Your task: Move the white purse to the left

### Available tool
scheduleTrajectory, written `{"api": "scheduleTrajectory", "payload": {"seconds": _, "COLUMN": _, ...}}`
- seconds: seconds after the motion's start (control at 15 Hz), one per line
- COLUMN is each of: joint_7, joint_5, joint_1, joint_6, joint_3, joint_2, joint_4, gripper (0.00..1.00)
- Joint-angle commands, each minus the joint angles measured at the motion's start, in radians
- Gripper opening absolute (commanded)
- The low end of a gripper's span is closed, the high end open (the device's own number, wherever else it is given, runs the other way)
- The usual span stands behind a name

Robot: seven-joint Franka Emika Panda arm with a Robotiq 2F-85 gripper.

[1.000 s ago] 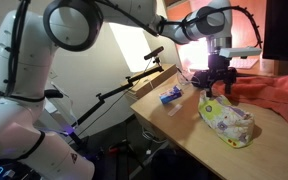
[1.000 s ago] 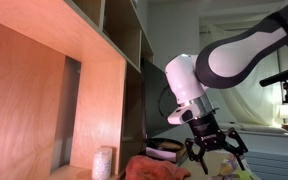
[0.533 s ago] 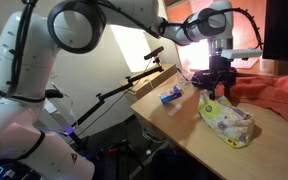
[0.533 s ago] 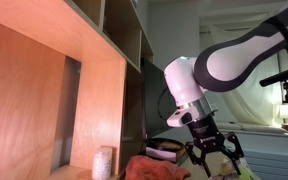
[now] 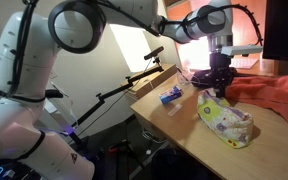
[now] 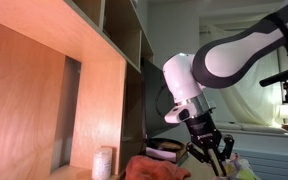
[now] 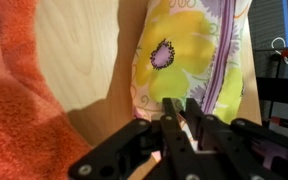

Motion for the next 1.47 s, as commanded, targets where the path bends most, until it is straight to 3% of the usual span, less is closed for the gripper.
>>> {"api": "scheduleTrajectory", "payload": {"seconds": 0.0, "joint_7": 0.005, "joint_5": -0.012, "joint_1": 0.026, "joint_6": -0.057, "joint_3": -0.018, "joint_2": -0.011, "joint_4": 0.013, "gripper": 0.0}}
{"api": "scheduleTrajectory", "payload": {"seconds": 0.07, "joint_7": 0.005, "joint_5": -0.009, "joint_1": 0.026, "joint_6": -0.064, "joint_3": -0.015, "joint_2": -0.012, "joint_4": 0.012, "gripper": 0.0}}
{"api": "scheduleTrajectory", "payload": {"seconds": 0.13, "joint_7": 0.01, "joint_5": -0.005, "joint_1": 0.027, "joint_6": -0.076, "joint_3": -0.015, "joint_2": -0.012, "joint_4": 0.013, "gripper": 0.26}}
{"api": "scheduleTrajectory", "payload": {"seconds": 0.27, "joint_7": 0.01, "joint_5": -0.005, "joint_1": 0.027, "joint_6": -0.086, "joint_3": -0.013, "joint_2": -0.017, "joint_4": 0.004, "gripper": 0.34}}
{"api": "scheduleTrajectory", "payload": {"seconds": 0.87, "joint_7": 0.007, "joint_5": -0.003, "joint_1": 0.024, "joint_6": -0.137, "joint_3": -0.012, "joint_2": -0.005, "joint_4": 0.018, "gripper": 0.99}}
{"api": "scheduleTrajectory", "payload": {"seconds": 1.4, "joint_7": 0.005, "joint_5": -0.004, "joint_1": 0.024, "joint_6": -0.16, "joint_3": -0.013, "joint_2": 0.006, "joint_4": 0.032, "gripper": 1.0}}
